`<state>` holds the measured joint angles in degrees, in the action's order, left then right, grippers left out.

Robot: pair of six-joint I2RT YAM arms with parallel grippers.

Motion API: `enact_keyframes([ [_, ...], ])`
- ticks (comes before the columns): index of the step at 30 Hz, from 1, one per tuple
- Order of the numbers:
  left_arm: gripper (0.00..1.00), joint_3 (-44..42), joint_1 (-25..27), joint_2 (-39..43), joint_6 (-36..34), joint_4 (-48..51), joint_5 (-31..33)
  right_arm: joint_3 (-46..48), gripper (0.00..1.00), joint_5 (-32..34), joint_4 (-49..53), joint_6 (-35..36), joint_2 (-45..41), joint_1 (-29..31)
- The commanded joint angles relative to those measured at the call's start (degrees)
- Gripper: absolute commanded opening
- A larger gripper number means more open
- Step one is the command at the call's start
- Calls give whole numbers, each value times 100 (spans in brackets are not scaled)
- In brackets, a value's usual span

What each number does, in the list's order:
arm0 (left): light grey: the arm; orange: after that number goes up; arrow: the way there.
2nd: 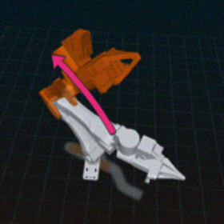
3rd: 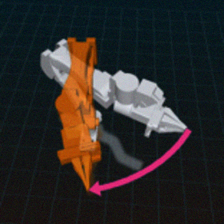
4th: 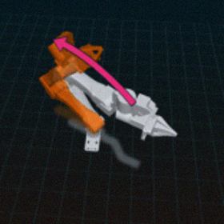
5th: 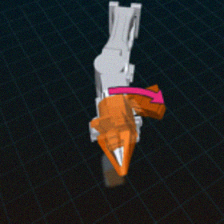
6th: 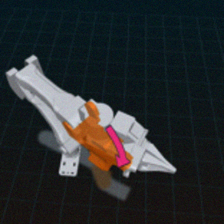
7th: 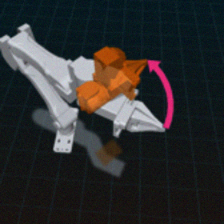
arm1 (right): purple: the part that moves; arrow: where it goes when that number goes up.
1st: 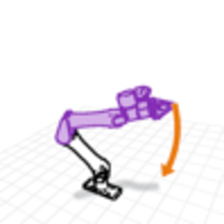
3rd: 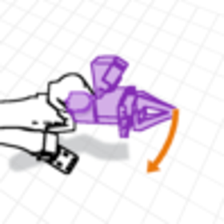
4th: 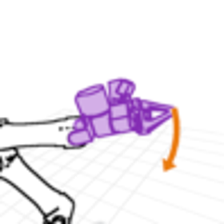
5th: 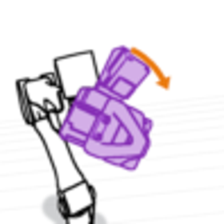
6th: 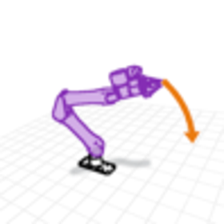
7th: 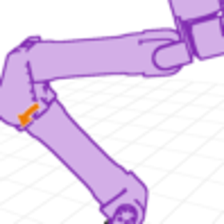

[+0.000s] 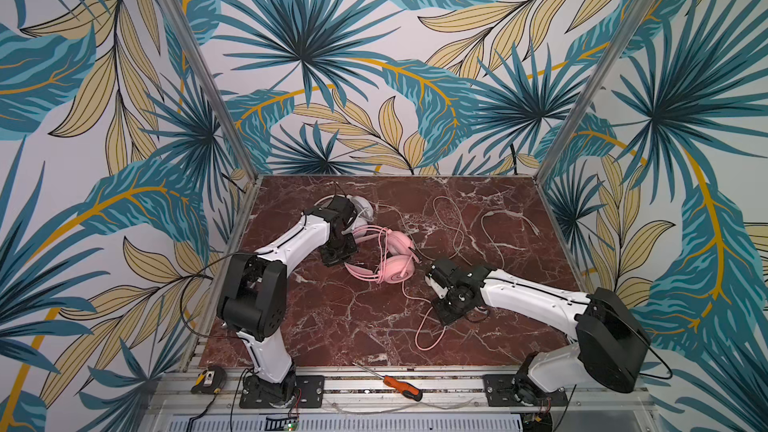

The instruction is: Wrap the headphones

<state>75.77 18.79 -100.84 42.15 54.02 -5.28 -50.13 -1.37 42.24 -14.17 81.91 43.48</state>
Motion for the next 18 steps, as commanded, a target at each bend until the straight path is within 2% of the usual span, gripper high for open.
enact_keyframes([
  [1,0,100,-37,239,185,-138,-180,-181,0,-137,-17,703,-283,63],
  [9,0,339,-35,181,338,-232,-262,-574,0,-900,-34,2018,-744,195],
  [18,0,459,-11,53,276,-225,-237,-1557,0,-1529,439,3428,-436,222],
])
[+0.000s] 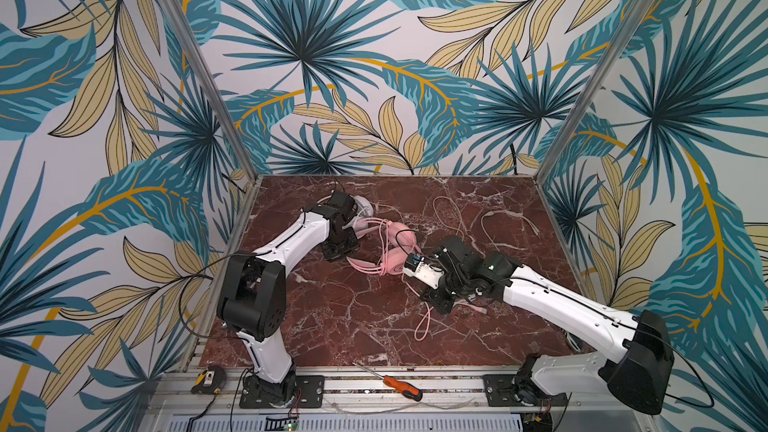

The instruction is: Wrap the headphones

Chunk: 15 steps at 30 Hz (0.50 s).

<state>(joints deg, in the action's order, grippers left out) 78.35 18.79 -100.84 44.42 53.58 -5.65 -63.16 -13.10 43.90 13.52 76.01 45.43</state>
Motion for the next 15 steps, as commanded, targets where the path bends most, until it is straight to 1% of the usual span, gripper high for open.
enact_keyframes([
  [1,0,200,1,55,49,-182,-175,-365,0,-414,304,739,230,27],
  [8,0,241,37,44,109,-181,-164,-1087,0,-976,855,1210,874,23],
  [9,0,260,37,47,119,-181,-169,-1168,0,-1024,965,1246,966,106],
  [10,0,290,30,55,120,-183,-174,-1188,0,-1028,1021,1291,1022,207],
  [15,0,392,37,44,154,-212,-314,-986,0,-1015,898,1251,1047,278],
])
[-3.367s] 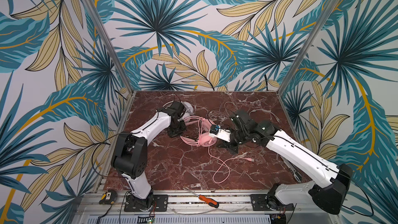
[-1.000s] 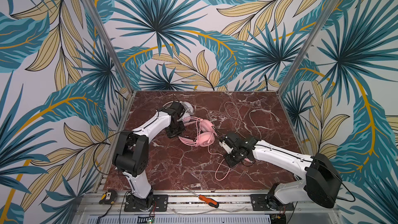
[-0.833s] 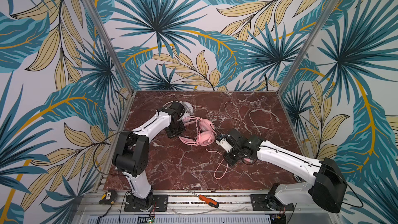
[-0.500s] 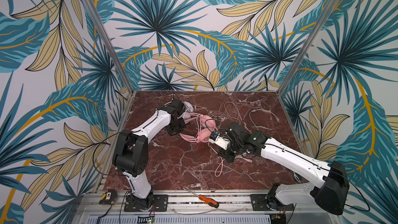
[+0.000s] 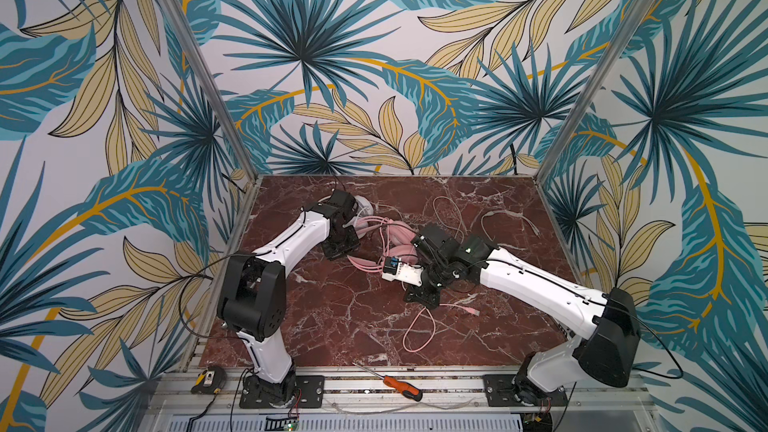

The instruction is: Wrap the headphones

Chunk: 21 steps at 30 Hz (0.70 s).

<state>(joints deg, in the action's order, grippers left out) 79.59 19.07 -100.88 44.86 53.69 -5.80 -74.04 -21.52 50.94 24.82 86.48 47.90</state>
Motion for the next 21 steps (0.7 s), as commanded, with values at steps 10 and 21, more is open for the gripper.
enact_keyframes([
  [10,0,168,-16,66,111,-220,-228,1219,2,705,-953,-1864,-798,-86],
  [21,0,127,-61,53,-1,-219,-298,1801,44,2022,-29,-3587,-1228,-1827],
])
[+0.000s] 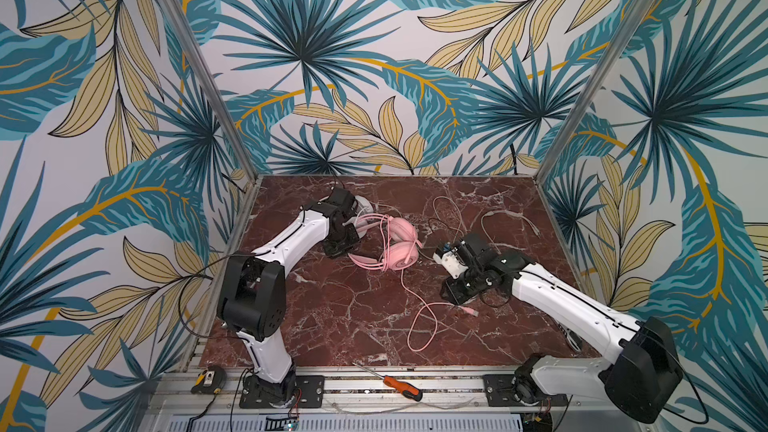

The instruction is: Wrap the headphones

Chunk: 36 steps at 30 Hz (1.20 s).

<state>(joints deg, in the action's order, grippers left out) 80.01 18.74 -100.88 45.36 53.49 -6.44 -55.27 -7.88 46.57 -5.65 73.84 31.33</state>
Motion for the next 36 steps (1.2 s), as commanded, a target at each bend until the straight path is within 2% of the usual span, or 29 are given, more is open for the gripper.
enact_keyframes([
  [1,0,85,-43,57,-54,-199,-234,-182,46,900,535,-580,146,-192],
  [3,0,69,-46,85,-54,-199,-226,-362,47,1225,825,-721,463,-247],
  [5,0,65,-61,95,-63,-199,-224,-327,48,1252,900,-919,688,-259],
  [10,0,38,-112,88,-97,-201,-234,180,63,1368,746,-1404,755,-289],
  [13,0,32,-136,38,-133,-204,-277,376,68,1288,651,-1550,811,-336],
  [18,0,29,-156,22,-159,-212,-303,658,69,1245,357,-1676,1035,-353],
  [25,0,-36,-169,25,-186,-234,-334,853,69,1032,-269,-1467,1222,-385],
  [28,0,-63,-178,51,-186,-244,-340,823,69,946,-367,-1405,1487,-393],
  [32,0,-77,-187,77,-178,-243,-338,626,55,926,-139,-1430,1827,-390],
  [36,0,-87,-199,70,-168,-244,-340,618,47,825,72,-1511,1879,-375],
])
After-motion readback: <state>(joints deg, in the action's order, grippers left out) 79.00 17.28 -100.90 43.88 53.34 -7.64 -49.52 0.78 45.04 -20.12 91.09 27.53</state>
